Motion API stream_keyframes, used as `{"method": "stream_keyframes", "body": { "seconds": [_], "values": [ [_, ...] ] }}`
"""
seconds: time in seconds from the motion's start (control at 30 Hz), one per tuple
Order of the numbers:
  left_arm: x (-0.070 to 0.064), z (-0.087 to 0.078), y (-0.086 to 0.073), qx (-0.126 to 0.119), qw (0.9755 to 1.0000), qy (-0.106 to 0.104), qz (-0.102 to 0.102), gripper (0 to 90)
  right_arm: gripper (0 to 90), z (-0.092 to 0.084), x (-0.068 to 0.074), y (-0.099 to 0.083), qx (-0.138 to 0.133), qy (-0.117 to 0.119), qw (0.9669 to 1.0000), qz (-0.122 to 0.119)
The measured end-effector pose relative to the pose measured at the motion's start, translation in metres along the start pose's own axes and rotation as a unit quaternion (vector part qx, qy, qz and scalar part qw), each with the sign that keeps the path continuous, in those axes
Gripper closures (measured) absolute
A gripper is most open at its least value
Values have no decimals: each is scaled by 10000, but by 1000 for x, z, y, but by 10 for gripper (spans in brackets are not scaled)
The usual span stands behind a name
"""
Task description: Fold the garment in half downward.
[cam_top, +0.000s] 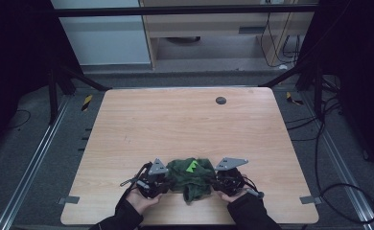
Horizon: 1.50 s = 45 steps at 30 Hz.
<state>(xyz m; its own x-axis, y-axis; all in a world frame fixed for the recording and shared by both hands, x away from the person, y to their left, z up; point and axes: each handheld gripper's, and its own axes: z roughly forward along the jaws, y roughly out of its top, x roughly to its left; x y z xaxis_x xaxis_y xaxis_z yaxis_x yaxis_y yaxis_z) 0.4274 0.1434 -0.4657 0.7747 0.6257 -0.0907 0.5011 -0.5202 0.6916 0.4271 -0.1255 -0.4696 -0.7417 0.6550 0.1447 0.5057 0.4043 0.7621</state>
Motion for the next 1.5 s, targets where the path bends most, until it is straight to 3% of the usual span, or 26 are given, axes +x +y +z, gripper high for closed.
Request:
{"method": "stream_keyframes", "body": {
  "seconds": [0.3, 0.5, 0.77, 1.2, 1.5],
  "values": [
    [2, -6, 0, -32, 9999, 53, -81, 753, 798, -2, 0, -1, -5, 29, 10000, 27],
    [7, -25, 2, -287, 9992, 172, -221, 718, 783, -13, -4, 1, -206, 0, 9997, 155],
    [18, -33, 7, -395, 9979, 344, -375, 765, 802, -25, -10, 7, -426, -111, 9986, 282],
    [33, -21, 19, -469, 9958, 635, -460, 893, 900, -17, -29, 22, -454, -253, 9978, 404],
    [36, -6, 30, -450, 9958, 623, -507, 896, 900, 0, -33, 29, -422, -224, 9978, 455]
  ]
}}
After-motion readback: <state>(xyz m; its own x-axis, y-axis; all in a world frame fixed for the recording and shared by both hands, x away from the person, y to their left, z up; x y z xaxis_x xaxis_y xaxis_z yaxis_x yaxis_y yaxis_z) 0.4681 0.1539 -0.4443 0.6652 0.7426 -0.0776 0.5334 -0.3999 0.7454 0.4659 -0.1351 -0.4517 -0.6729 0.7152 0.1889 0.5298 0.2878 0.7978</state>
